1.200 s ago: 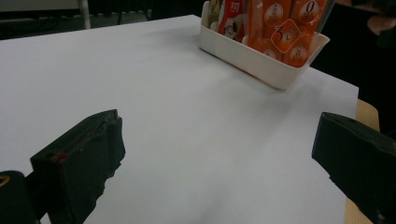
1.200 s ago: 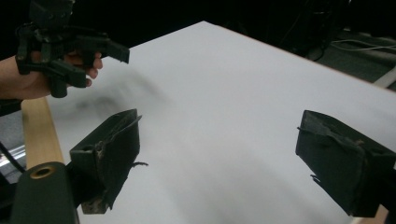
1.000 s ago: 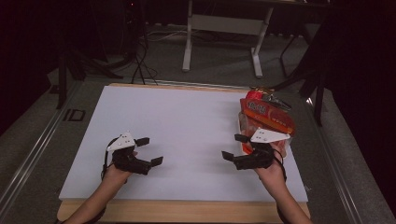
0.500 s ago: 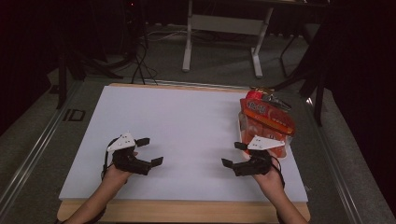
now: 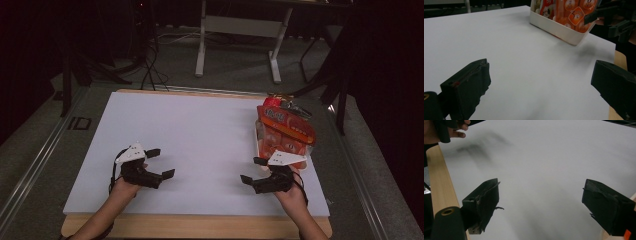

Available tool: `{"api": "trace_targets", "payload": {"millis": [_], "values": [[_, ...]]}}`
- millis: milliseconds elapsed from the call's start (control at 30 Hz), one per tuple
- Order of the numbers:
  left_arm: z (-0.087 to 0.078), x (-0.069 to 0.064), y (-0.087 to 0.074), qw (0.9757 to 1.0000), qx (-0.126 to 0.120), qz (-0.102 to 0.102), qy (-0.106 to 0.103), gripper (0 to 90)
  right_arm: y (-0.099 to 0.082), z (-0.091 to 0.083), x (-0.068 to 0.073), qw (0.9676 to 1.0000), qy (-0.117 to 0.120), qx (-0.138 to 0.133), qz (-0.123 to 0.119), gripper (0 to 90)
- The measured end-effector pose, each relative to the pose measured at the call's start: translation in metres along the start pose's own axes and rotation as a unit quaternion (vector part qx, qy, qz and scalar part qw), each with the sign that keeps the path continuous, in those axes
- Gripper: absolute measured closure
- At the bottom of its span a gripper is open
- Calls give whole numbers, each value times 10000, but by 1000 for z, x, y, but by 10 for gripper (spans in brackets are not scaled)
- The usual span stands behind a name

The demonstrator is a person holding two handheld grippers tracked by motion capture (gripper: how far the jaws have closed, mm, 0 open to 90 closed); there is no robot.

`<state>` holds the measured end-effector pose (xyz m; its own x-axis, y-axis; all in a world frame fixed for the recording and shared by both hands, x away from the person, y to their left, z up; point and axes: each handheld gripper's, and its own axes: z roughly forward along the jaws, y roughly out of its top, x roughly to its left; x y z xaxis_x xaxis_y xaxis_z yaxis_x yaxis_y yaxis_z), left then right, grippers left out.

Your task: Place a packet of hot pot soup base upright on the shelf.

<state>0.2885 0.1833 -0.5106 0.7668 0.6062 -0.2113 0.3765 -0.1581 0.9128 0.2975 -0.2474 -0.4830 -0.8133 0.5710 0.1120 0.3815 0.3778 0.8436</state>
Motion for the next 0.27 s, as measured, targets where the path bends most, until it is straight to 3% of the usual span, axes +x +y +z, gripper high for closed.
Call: {"api": "trace_targets", "payload": {"millis": [267], "values": [[1, 3, -2, 10000, 6, -30, 44, 19, -1, 0, -1, 10000, -30, 3, -48, 139]]}}
